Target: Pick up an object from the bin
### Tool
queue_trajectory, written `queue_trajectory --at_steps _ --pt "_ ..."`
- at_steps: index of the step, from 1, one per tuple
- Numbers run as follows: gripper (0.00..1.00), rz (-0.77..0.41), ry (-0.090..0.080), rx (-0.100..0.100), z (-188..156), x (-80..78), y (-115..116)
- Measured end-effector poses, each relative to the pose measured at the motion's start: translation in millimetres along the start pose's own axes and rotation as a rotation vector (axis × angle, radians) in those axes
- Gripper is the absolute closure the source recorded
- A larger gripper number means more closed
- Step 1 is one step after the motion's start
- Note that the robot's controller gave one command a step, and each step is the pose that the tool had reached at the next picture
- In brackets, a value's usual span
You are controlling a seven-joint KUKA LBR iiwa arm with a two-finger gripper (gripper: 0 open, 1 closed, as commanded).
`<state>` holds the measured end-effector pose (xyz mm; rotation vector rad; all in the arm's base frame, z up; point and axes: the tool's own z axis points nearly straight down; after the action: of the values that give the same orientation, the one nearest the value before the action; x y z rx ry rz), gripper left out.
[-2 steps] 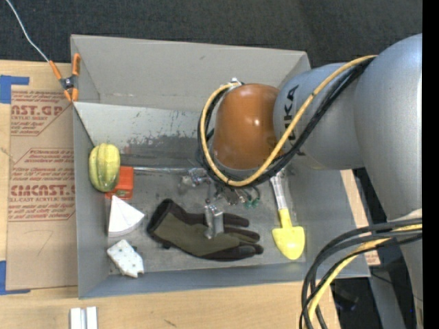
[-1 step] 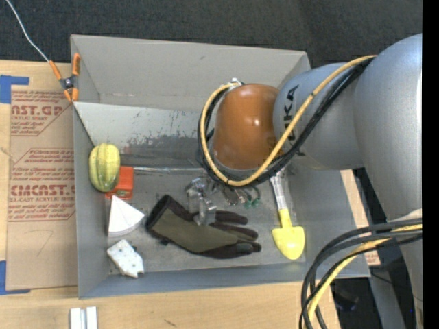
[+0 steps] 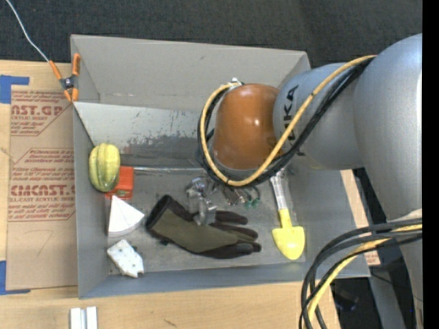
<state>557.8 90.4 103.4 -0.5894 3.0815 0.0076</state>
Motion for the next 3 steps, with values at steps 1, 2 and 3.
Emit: queue_trajectory --at_steps 1,2,3 --pt "1.0 0.004 -0.005 -0.003 33.2 15.0 -7.1" --pt "1.0 0.011 -0.003 -0.003 32.0 9.1 -12.0" --pt "1.0 0.011 -0.003 -0.004 32.0 9.1 -12.0"
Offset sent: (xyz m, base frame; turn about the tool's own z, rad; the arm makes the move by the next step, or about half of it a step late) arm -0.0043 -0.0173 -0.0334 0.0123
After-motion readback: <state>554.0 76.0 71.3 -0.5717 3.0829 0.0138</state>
